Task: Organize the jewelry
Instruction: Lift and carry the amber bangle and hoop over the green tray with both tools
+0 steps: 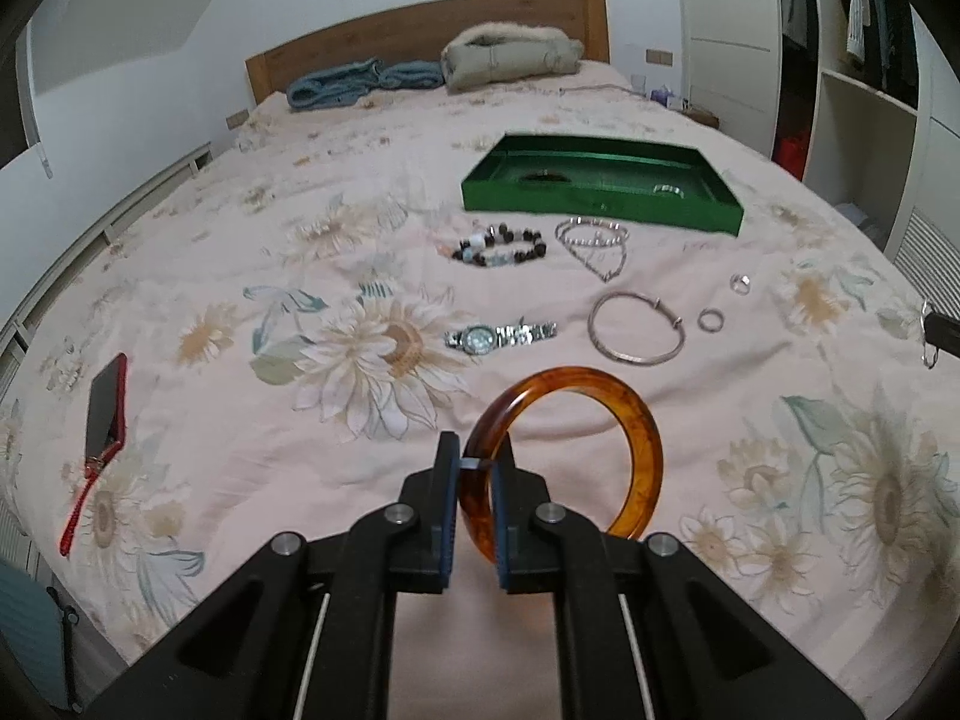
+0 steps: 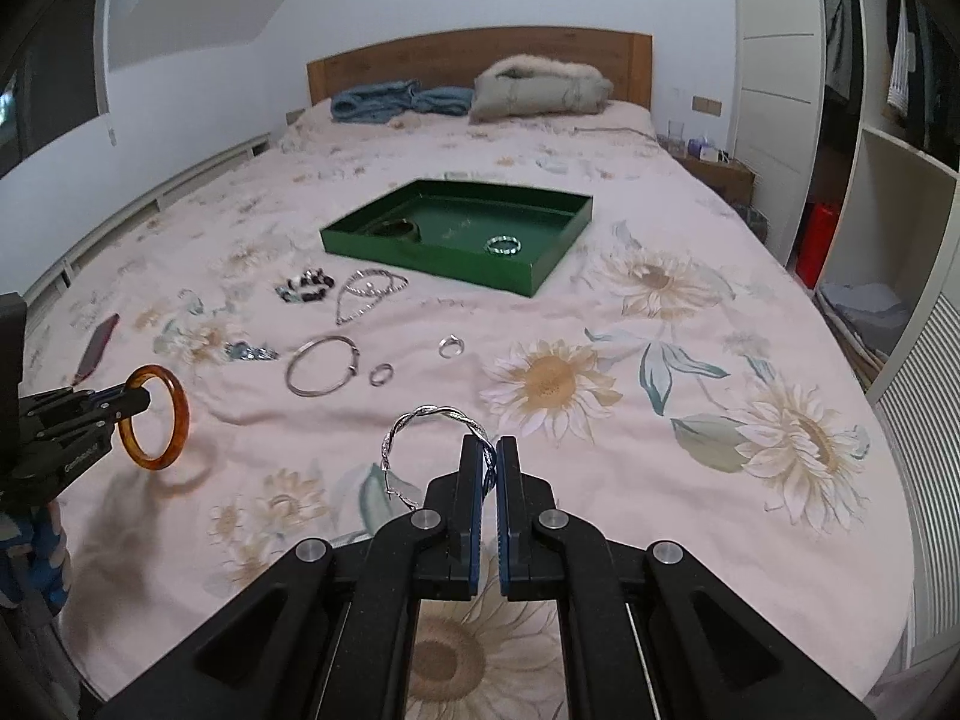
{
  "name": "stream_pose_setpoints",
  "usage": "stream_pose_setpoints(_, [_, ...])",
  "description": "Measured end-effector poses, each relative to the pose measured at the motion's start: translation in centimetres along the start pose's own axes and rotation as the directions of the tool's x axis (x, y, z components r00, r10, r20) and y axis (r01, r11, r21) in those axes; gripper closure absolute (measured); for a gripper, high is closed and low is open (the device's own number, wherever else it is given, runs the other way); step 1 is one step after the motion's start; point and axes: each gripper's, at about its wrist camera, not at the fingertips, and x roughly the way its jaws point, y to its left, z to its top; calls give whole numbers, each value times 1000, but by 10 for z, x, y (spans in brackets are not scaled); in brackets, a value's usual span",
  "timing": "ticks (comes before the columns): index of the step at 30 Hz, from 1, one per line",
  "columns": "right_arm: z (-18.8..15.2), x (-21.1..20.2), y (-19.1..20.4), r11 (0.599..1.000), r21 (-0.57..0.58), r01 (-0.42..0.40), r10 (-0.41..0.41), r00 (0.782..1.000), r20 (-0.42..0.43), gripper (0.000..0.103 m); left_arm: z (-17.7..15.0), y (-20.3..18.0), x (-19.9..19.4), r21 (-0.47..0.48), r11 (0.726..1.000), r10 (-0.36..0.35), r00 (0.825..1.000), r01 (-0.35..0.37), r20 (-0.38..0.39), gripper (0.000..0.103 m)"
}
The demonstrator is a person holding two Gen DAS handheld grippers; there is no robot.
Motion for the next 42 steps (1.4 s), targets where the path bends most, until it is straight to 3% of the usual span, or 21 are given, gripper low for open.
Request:
stream_pose_setpoints(8, [11,-42,2,1000,-10,0,1,996,84,99,18,1,-35,-3,1000,-20,997,20,75,94])
stream_pose_setpoints(22, [63,-98,7,999,-33,3,4,976,216,99,101,-2,-100,1,992,-120,967,123,226,94])
stream_pose_setpoints(26, [95,-110,8,999,-45,10,2,965,263,99,138,-2,-115,3,989,-144,953,148,266,94])
stream_pose_setpoints(32, [152,-125,1,999,-44,20,-5,943,333,99,199,-4,-129,1,992,-121,941,127,317,94])
stream_pose_setpoints(42, [239,-110,-16,999,-14,48,-38,918,395,99,283,-7,-110,-2,998,-60,940,65,336,94])
